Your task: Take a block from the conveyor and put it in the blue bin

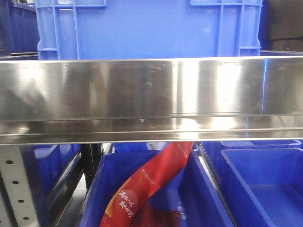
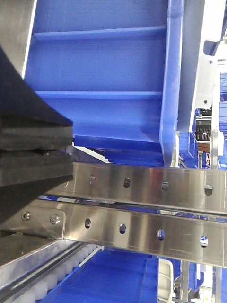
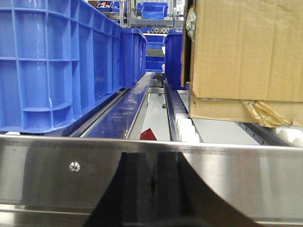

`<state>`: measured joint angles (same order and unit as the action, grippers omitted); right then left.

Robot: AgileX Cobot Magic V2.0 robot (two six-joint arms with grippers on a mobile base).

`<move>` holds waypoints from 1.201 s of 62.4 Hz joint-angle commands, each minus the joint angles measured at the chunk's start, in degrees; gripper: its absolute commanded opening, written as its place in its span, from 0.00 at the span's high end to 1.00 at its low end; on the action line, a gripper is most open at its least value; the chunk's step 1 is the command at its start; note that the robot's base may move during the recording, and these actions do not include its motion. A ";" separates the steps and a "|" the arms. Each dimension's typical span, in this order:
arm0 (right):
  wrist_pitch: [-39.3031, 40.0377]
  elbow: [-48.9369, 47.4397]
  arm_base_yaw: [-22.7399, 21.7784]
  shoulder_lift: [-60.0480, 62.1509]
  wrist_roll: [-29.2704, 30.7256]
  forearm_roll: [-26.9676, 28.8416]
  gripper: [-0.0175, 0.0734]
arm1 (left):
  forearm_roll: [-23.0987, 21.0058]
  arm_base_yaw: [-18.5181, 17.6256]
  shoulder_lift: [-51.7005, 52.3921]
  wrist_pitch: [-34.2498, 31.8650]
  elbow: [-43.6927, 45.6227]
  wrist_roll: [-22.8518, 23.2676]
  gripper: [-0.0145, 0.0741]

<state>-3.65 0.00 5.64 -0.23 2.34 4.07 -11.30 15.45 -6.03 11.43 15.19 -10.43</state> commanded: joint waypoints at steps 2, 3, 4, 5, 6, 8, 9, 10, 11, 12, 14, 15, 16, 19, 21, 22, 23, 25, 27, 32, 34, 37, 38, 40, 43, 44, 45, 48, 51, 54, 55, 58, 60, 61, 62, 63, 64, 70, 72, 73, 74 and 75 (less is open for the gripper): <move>0.77 0.00 0.12 0.23 0.16 -0.61 0.99 | 0.07 0.22 0.20 -0.48 -0.01 0.30 0.96; 0.77 0.00 0.12 0.23 0.16 -0.61 0.99 | 0.07 0.22 0.20 -0.48 -0.01 0.30 0.96; 0.77 0.00 0.12 0.23 0.16 -0.61 0.99 | 0.07 0.22 0.20 -0.48 -0.01 0.30 0.96; 0.77 0.00 0.12 0.23 0.16 -0.61 0.99 | 0.07 0.22 0.20 -0.48 -0.01 0.30 0.96; 0.77 0.00 0.12 0.23 0.16 -0.61 0.99 | 0.07 0.22 0.20 -0.48 -0.01 0.30 0.96; 0.77 0.00 0.12 0.23 0.16 -0.61 0.99 | 0.07 0.22 0.20 -0.48 -0.01 0.30 0.96; 0.77 0.00 0.12 0.23 0.16 -0.61 0.99 | 0.07 0.22 0.20 -0.48 -0.01 0.30 0.96; 0.77 0.00 0.12 0.23 0.16 -0.61 0.99 | 0.07 0.22 0.20 -0.48 -0.01 0.30 0.96; 0.77 0.00 0.12 0.23 0.16 -0.61 0.99 | 0.07 0.22 0.20 -0.48 -0.01 0.30 0.96; 0.77 0.00 0.12 0.23 0.16 -0.61 0.99 | 0.07 0.22 0.20 -0.48 -0.01 0.30 0.96; 0.77 0.00 0.12 0.23 0.16 -0.61 0.99 | 0.07 -0.04 0.20 -0.48 -0.01 0.30 0.96; 0.77 0.00 0.12 0.23 0.16 -0.61 0.99 | 0.07 -1.00 0.20 -0.58 -0.01 0.30 0.96; 0.77 0.00 0.12 0.23 0.16 -0.61 0.99 | 0.07 -1.88 0.20 -0.75 -0.01 0.30 0.96; 0.77 0.00 0.12 0.23 0.16 -0.61 0.99 | 0.07 -5.40 0.20 -1.04 -0.36 0.30 0.96; 0.77 0.00 0.12 0.23 0.16 -0.61 0.99 | 0.07 -7.22 0.20 -1.33 -0.36 0.30 0.96; 0.77 0.00 0.12 0.23 0.16 -0.61 0.99 | 0.07 -8.06 0.20 -1.34 -0.49 0.30 0.96; 0.77 0.00 0.12 0.23 0.16 -0.61 0.99 | 0.07 -9.22 0.20 -1.63 -0.64 0.30 0.96; 0.77 0.00 0.12 0.23 0.16 -0.61 0.99 | 0.07 -10.63 0.20 -1.72 -0.79 0.30 0.96; 0.77 0.00 0.12 0.23 0.16 -0.61 0.99 | 1.67 -12.00 0.20 -1.78 -1.23 0.30 0.96; 0.77 0.00 0.12 0.23 0.16 -0.61 0.99 | 10.99 -13.34 0.37 -4.25 -2.74 0.30 0.96; 0.77 0.00 0.12 0.23 0.16 -0.61 0.99 | 12.49 -13.45 0.72 -5.23 -3.84 0.40 0.96; 0.77 0.00 0.12 0.23 0.16 -0.61 0.99 | 11.95 -13.45 1.19 -7.18 -5.44 1.57 0.96; 0.77 0.00 0.12 0.23 0.16 -0.61 0.99 | 11.97 -13.56 1.37 -7.85 -6.03 2.44 0.96; 0.77 0.00 0.12 0.23 0.16 -0.61 0.99 | 11.97 -13.72 1.71 -9.21 -7.77 4.37 0.96; 0.77 0.00 0.12 0.23 0.16 -0.61 0.99 | 11.97 -14.06 2.58 -12.65 -10.77 7.33 0.96; 0.77 0.00 0.12 0.23 0.16 -0.61 0.99 | 11.97 -14.06 2.86 -13.89 -11.72 7.95 0.96; 0.77 0.00 0.12 0.23 0.16 -0.61 0.99 | 11.97 -14.06 3.15 -15.45 -12.69 8.54 0.96; 0.77 0.00 0.12 0.23 0.16 -0.61 0.99 | 11.97 -14.06 4.29 -18.37 -15.19 9.65 0.96; 0.77 0.00 0.12 0.23 0.16 -0.61 0.99 | 11.97 -14.06 5.89 -17.51 -15.19 9.65 0.96; 0.77 0.00 0.12 0.23 0.16 -0.61 0.99 | 12.23 -14.06 6.03 -9.95 -15.19 9.65 0.96; 0.77 0.00 0.12 0.23 0.16 -0.61 0.99 | 12.23 -14.06 6.03 -8.92 -15.19 9.65 0.96; 0.77 0.00 0.12 0.23 0.16 -0.61 0.99 | 11.94 -14.06 6.03 -8.18 -15.19 9.65 0.96; 0.77 0.00 0.12 0.23 0.16 -0.61 0.99 | 11.30 -14.06 6.03 -7.17 -15.19 9.65 0.96; 0.90 0.00 0.12 0.23 0.16 -0.61 0.99 | 11.30 -14.06 6.03 -7.07 -15.19 9.65 0.96; 0.90 0.00 0.12 0.23 0.16 -0.61 0.99 | 11.30 -14.06 6.03 -7.07 -15.19 9.65 0.96; 0.90 0.00 0.12 0.23 0.16 -0.61 0.99 | 11.30 -14.06 6.03 -7.19 -15.19 9.82 0.96; 0.90 0.00 0.12 0.23 0.16 -0.61 0.99 | 11.30 -14.06 6.03 -7.46 -15.19 10.05 0.96; 1.12 0.00 0.12 0.23 0.16 -0.61 0.99 | 11.30 -14.06 6.03 -9.05 -15.19 13.62 0.96; 1.12 0.00 0.12 0.23 0.16 -0.61 0.99 | 11.30 -14.06 6.03 -9.36 -15.19 14.07 0.96; 1.12 0.00 0.12 0.23 0.16 -0.61 0.99 | 11.30 -14.06 6.03 -9.36 -15.19 14.07 0.96; 1.12 0.00 0.12 0.23 0.16 -0.61 0.99 | 11.30 -14.06 6.03 -9.59 -15.19 14.07 0.96; 1.12 0.00 0.12 0.23 0.16 -0.61 0.99 | 11.30 -14.06 6.03 -9.88 -15.19 14.07 0.96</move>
<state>-3.76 0.02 5.64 -0.14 2.34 4.07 0.00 1.77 -0.32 3.68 -0.20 1.90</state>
